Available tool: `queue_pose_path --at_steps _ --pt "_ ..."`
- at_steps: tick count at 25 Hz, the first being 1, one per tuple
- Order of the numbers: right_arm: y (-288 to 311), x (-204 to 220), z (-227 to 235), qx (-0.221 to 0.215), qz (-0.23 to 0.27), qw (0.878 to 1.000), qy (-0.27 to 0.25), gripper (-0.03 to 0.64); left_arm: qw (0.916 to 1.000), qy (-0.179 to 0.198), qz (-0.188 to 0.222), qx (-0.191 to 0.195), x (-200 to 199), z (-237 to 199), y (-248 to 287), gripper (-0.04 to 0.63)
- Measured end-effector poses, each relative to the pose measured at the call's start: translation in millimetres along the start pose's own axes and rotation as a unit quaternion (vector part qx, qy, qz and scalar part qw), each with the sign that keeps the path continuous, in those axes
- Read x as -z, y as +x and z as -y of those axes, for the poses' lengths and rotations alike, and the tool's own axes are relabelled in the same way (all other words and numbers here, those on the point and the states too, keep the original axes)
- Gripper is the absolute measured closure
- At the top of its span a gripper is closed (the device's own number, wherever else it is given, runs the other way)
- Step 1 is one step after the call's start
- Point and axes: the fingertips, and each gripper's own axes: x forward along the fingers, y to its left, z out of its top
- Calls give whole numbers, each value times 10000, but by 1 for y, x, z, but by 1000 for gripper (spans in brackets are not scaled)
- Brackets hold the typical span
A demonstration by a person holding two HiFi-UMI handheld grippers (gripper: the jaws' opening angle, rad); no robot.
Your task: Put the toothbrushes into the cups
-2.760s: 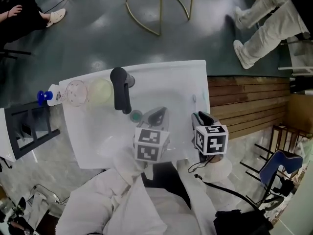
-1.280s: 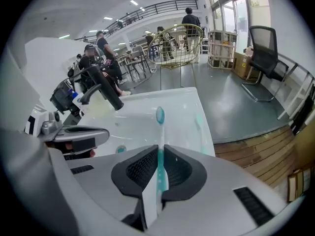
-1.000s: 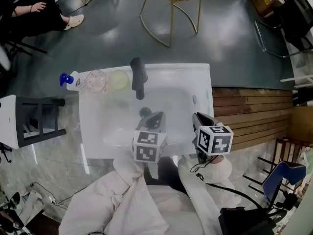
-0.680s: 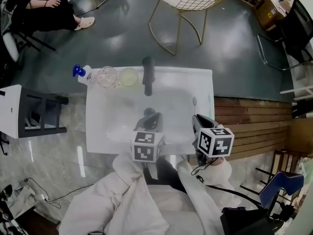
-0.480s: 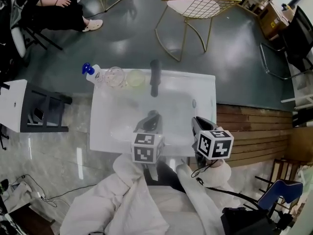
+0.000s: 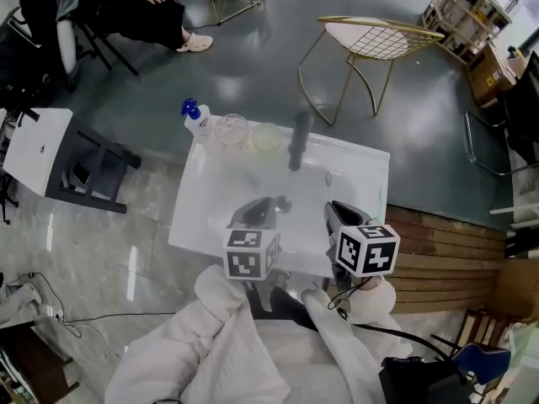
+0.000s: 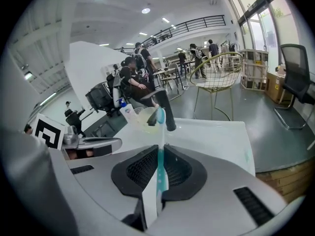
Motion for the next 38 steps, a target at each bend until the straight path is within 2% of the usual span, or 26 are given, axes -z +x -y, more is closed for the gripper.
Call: queue_pose_path --at_steps 14,22,31,38 --pt "40 -38 -91 -887 57 9934 -720 569 9958 -329 410 -756 -24 -74 -40 597" --pt "67 -61 -130 -1232 39 9875 -981 569 9909 -532 619 -1071 -40 -114 -51 597" --pt "87 -93 -158 -1356 99 9842 -1133 569 9882 -595 814 -1149 -71 -145 -54 597" --pt "101 -110 -159 -1257 181 9862 -1059 569 9891 -530 859 -1069 -87 -158 -47 597"
